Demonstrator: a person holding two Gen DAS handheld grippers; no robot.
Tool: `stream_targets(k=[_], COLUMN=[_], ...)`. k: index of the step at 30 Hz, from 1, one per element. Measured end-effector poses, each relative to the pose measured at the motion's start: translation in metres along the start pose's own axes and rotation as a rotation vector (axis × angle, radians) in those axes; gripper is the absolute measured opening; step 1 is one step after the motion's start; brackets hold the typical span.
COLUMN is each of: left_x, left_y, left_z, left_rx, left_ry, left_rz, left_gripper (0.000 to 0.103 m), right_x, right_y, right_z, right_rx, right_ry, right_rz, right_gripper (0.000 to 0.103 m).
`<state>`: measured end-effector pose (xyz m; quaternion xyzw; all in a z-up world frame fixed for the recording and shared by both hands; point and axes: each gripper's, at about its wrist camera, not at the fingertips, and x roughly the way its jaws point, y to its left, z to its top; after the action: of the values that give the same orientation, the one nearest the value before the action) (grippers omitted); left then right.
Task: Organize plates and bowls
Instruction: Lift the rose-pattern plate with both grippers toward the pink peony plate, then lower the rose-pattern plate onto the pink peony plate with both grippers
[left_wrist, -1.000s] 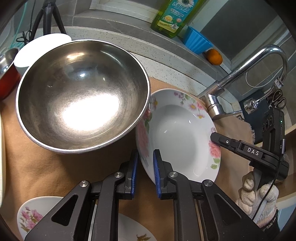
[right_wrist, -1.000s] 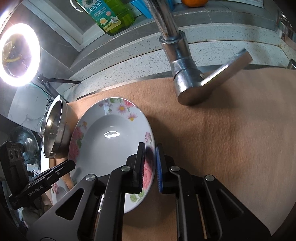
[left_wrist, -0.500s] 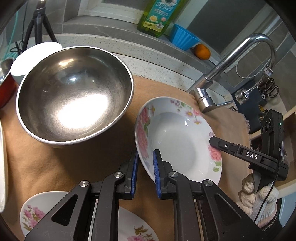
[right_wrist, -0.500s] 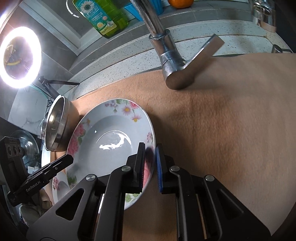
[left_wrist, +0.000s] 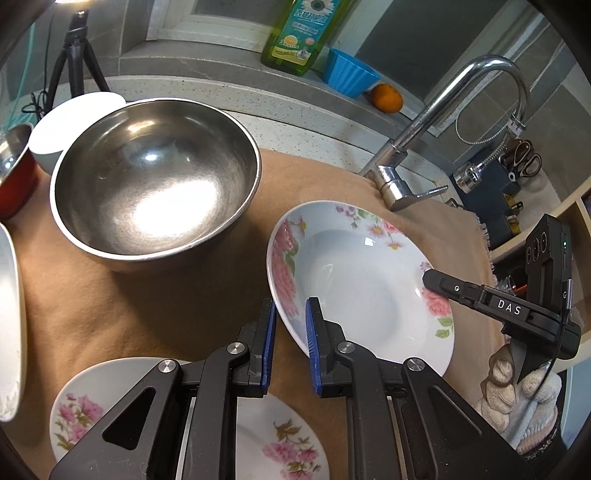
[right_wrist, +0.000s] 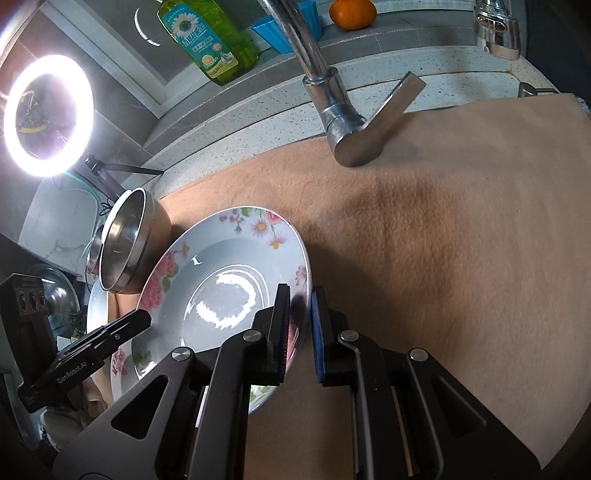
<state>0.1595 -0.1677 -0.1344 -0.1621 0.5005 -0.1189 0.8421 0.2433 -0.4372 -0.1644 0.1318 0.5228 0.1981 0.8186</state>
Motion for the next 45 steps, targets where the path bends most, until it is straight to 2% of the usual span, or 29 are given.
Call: stream_targets(k=[6, 10, 17, 30, 45], left_x=[0.005, -0.004, -0.016, -0.051, -0.092], left_y=[0.006, 0.000, 0.002, 0.020, 0.060], left_z=[-0.003, -0.007, -0.011, -0.034, -0.059], left_rx=[0.004, 0.053, 0.058, 0.067, 0.049], left_ry=[0.032, 0.010, 0.004, -0.008, -0.028], left_rz=[-0.008, 0.002, -0.010, -0.004, 0.031], left_gripper=[0.014, 0.014, 0.014, 0.014, 0.014], right_x=[0.006, -0.001, -0.016, -0.038, -0.024], right_y=[-0.002, -0.002, 0.008, 0.044, 0.097], right_z=[-0.015, -0.024, -0.034, -0.066, -0.108], right_rx=[0.028, 0.037, 0.034, 0.019, -0.013], right_ry=[0.015, 0.007, -0.023, -0.054, -0.027], right_rz=[-0.011, 0.000, 0.012, 0.050, 0.090], right_gripper=[0.011, 0.011, 0.011, 0.011, 0.011])
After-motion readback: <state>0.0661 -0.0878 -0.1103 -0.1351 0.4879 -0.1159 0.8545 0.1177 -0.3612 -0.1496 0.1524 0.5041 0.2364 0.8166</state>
